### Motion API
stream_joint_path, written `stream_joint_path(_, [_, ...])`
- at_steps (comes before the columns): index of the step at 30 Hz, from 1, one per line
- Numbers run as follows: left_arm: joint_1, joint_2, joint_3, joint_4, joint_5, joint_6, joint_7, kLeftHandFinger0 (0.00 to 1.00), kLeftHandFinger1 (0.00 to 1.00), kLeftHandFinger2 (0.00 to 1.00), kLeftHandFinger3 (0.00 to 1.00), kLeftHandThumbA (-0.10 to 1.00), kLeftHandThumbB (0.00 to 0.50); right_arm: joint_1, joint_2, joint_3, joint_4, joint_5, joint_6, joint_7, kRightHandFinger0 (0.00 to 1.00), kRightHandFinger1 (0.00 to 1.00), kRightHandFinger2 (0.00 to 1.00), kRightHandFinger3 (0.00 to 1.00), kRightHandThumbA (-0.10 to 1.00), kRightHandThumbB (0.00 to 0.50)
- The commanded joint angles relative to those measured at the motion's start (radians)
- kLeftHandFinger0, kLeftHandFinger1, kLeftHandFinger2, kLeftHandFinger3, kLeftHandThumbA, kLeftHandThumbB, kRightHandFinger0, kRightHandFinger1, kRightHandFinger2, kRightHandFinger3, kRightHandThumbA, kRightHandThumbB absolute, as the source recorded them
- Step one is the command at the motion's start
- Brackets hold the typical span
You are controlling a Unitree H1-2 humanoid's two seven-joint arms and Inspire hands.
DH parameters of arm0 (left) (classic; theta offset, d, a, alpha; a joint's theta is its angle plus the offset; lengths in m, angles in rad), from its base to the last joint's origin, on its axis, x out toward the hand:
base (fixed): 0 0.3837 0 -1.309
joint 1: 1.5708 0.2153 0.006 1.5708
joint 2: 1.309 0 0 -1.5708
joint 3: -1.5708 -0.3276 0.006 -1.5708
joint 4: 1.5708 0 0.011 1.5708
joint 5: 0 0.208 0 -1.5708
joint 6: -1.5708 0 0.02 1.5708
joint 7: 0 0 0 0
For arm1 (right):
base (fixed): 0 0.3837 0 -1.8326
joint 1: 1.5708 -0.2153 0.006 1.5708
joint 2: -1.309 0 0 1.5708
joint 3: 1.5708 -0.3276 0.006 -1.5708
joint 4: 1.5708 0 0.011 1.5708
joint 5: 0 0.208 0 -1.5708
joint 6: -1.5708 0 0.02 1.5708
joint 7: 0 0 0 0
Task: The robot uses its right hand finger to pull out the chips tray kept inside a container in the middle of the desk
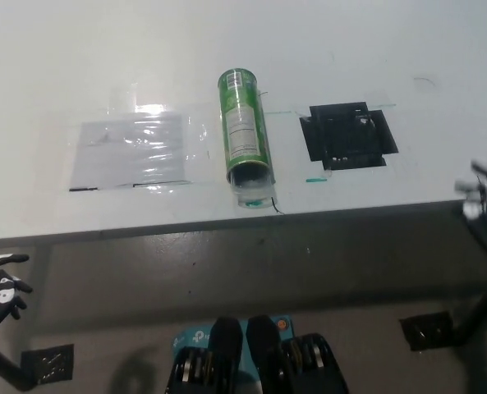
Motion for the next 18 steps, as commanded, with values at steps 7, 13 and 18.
stream_joint_path(7, [-0.01, 0.016, 0.008, -0.029, -0.01, -0.001, -0.012, 0.25, 0.28, 0.35, 0.6, -0.1, 0.114, -0.242, -0.075, 0.168, 0.013, -0.095, -0.015, 0.076, 0.44, 0.3, 0.91, 1.0, -0.1, 0.292])
stream_joint_path(13, [-0.015, 0.018, 0.008, -0.031, -0.017, 0.001, -0.018, 0.24, 0.28, 0.36, 0.6, -0.1, 0.114, -0.315, -0.1, 0.291, 0.078, -0.135, -0.03, 0.132, 0.72, 0.12, 0.96, 1.0, -0.1, 0.308])
stream_joint_path(18, [-0.022, 0.021, 0.008, -0.028, -0.011, 0.003, -0.017, 0.21, 0.26, 0.34, 0.58, -0.1, 0.147, -0.342, -0.117, 0.386, 0.126, -0.191, -0.06, 0.165, 0.15, 0.0, 0.94, 0.95, -0.1, 0.3])
